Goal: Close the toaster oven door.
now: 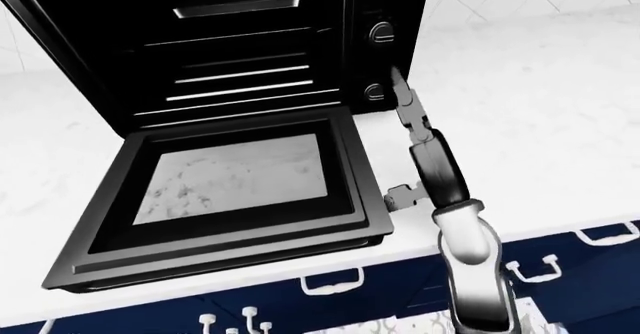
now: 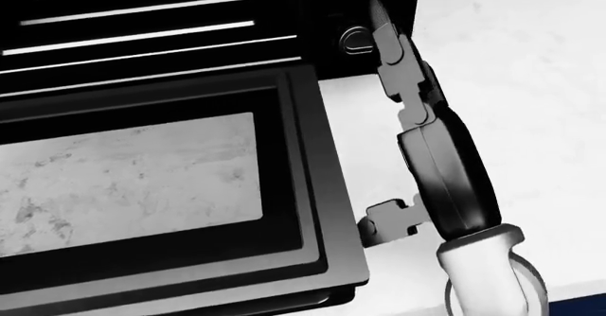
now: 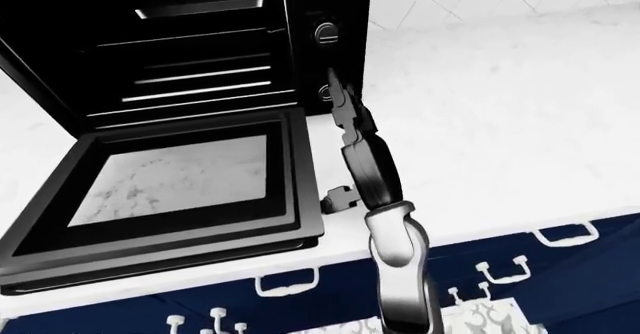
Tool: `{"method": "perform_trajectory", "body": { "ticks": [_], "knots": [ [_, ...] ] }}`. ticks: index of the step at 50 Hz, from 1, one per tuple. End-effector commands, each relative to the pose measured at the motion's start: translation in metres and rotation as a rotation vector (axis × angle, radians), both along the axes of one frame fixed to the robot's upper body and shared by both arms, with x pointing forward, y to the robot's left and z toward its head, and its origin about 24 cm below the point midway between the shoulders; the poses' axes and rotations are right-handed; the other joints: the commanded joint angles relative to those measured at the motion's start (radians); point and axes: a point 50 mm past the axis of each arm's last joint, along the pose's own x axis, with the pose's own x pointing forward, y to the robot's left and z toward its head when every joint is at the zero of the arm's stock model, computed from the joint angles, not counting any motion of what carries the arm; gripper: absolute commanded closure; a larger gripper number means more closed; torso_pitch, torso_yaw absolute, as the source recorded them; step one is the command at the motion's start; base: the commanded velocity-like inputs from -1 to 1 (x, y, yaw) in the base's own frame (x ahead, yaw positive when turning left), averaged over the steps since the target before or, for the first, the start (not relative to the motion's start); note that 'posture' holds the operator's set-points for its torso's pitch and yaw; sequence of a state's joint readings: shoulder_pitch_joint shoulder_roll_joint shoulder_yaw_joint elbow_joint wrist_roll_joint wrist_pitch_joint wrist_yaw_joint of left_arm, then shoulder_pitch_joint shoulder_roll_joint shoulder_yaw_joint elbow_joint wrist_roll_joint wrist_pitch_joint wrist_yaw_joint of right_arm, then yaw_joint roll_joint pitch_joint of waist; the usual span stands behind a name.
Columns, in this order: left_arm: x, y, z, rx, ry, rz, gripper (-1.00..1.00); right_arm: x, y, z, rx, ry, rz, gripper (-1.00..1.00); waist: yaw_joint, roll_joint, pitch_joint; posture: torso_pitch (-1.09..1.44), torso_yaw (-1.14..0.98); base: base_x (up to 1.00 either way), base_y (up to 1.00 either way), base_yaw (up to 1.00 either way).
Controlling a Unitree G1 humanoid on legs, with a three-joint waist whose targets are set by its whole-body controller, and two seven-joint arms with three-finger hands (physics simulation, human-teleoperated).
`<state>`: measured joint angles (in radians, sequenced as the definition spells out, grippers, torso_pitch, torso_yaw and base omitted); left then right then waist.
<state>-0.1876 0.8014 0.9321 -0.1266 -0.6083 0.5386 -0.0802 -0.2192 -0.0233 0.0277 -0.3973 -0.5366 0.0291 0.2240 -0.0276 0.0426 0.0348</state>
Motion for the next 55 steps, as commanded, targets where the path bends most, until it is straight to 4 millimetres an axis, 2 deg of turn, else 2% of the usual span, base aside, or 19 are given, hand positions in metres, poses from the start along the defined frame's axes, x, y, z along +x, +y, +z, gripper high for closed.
{"method": "perform_trajectory", "body": {
  "ticks": [1,5,13,17,19,27,38,55],
  "knots": [
    [-0.006,-0.002,0.019,0.063,-0.067,0.010,-1.00,-0.004,0.010,0.017,0.036,-0.064,0.054,-1.00,0.004,0.007,-0.016,0.00,0.00,0.00,0.00,0.00],
    [-0.007,-0.001,0.020,0.063,-0.068,0.014,-1.00,-0.003,0.017,0.035,0.067,-0.117,0.059,-1.00,0.005,0.010,-0.013,0.00,0.00,0.00,0.00,0.00],
    [-0.007,-0.001,0.019,0.064,-0.067,0.015,-1.00,-0.010,0.019,0.062,0.207,-0.139,0.069,-1.00,0.006,0.014,-0.009,0.00,0.00,0.00,0.00,0.00],
    [-0.007,-0.001,0.019,0.064,-0.067,0.014,-1.00,-0.012,0.019,0.069,0.235,-0.149,0.070,-1.00,0.007,0.015,-0.007,0.00,0.00,0.00,0.00,0.00],
    [-0.007,-0.001,0.019,0.066,-0.067,0.014,-1.00,-0.010,0.017,0.074,0.307,-0.142,0.062,-1.00,0.007,0.015,-0.007,0.00,0.00,0.00,0.00,0.00],
    [-0.007,0.002,0.019,0.065,-0.067,0.026,-1.00,0.006,0.015,0.075,0.460,-0.074,0.039,-1.00,0.007,0.016,-0.004,0.00,0.00,0.00,0.00,0.00],
    [-0.010,0.009,0.019,0.064,-0.066,0.045,-1.00,0.016,0.013,0.090,0.520,-0.112,-0.007,-1.00,0.006,0.022,0.001,0.00,0.00,0.00,0.00,0.00],
    [-0.012,0.010,0.020,0.066,-0.066,0.046,-1.00,0.050,0.021,0.109,0.565,-0.107,-0.049,-1.00,0.006,0.029,0.003,0.00,0.00,0.00,0.00,0.00]
  ]
}}
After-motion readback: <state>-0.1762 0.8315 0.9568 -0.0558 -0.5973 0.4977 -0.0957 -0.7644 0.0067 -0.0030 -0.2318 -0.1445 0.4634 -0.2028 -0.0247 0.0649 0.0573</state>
